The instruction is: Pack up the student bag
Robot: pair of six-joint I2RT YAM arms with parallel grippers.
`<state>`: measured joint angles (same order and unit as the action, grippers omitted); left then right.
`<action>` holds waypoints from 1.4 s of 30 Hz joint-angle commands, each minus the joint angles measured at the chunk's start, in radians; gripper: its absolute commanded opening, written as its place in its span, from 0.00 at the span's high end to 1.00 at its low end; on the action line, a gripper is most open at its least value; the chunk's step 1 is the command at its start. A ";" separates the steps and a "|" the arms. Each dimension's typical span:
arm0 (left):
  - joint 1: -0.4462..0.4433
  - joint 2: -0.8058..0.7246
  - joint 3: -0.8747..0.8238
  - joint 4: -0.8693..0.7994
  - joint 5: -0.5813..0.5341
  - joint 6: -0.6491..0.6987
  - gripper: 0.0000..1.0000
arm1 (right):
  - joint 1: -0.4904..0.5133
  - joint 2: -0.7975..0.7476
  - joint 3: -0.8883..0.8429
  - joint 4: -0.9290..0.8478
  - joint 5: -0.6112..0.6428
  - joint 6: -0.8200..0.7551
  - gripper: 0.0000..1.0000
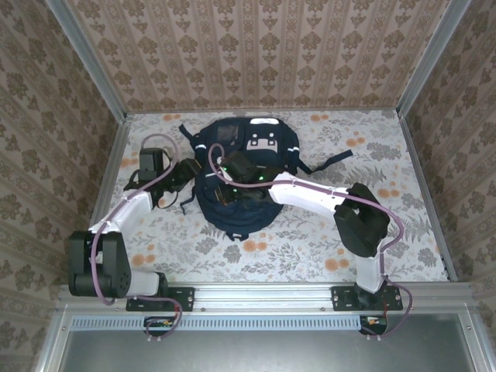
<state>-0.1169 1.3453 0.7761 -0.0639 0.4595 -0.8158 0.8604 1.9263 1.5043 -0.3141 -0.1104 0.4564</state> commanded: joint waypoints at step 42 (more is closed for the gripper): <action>-0.017 0.075 -0.075 0.139 0.038 -0.108 1.00 | -0.078 -0.321 -0.278 -0.217 0.349 0.001 0.96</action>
<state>-0.1658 1.4078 0.6857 0.0914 0.5850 -0.9672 0.8158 1.6726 1.2617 -0.4351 0.1196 0.4557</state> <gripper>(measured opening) 0.073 0.063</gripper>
